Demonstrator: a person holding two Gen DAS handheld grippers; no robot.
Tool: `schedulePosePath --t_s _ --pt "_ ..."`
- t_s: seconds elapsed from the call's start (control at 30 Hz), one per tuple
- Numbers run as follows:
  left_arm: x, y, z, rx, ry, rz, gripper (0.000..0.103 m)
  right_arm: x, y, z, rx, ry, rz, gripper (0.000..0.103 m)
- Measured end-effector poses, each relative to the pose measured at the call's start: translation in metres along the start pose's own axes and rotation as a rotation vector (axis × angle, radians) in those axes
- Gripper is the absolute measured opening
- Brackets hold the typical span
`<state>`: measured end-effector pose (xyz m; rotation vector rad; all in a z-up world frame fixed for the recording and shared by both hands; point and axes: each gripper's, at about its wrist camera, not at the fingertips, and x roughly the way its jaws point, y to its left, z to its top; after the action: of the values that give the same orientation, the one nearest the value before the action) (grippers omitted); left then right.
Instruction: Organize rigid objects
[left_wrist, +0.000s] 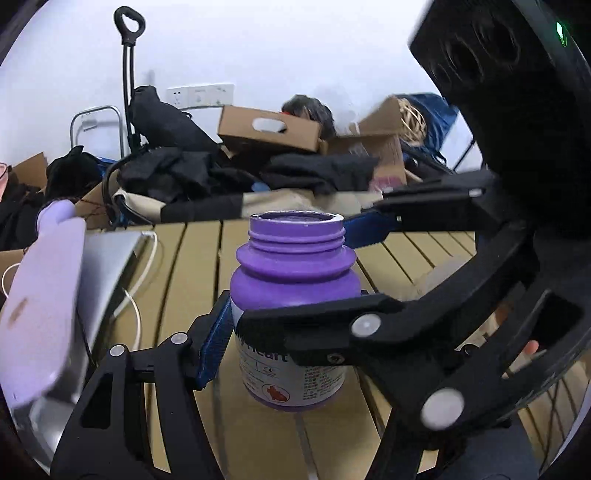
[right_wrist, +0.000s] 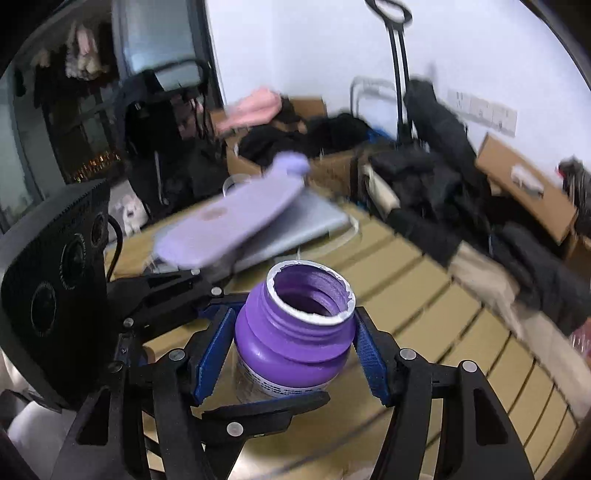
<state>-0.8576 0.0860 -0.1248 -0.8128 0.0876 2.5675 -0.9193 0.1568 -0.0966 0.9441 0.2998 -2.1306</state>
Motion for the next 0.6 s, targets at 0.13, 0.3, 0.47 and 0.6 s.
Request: schedulePosePath --t_s 0.13,0.3,0.47,0.6 --pt "-0.021 -0.006 -0.027 -0.004 0.003 0.009 0.06 0.003 0.033 -0.02 -0.057 0.051 -0.008 0.07" --pt "-0.033 0.004 -0.051 -0.052 0.101 0.095 0.065 0.018 0.057 -0.033 -0.051 0.028 0.047 0.069" --pt "-0.04 0.009 -0.073 -0.042 0.17 0.135 0.077 0.026 0.085 -0.044 -0.116 0.055 0.022 0.069" --pt "-0.054 0.009 -0.081 -0.065 0.156 0.129 0.084 0.005 0.094 -0.056 -0.083 0.053 0.006 0.082"
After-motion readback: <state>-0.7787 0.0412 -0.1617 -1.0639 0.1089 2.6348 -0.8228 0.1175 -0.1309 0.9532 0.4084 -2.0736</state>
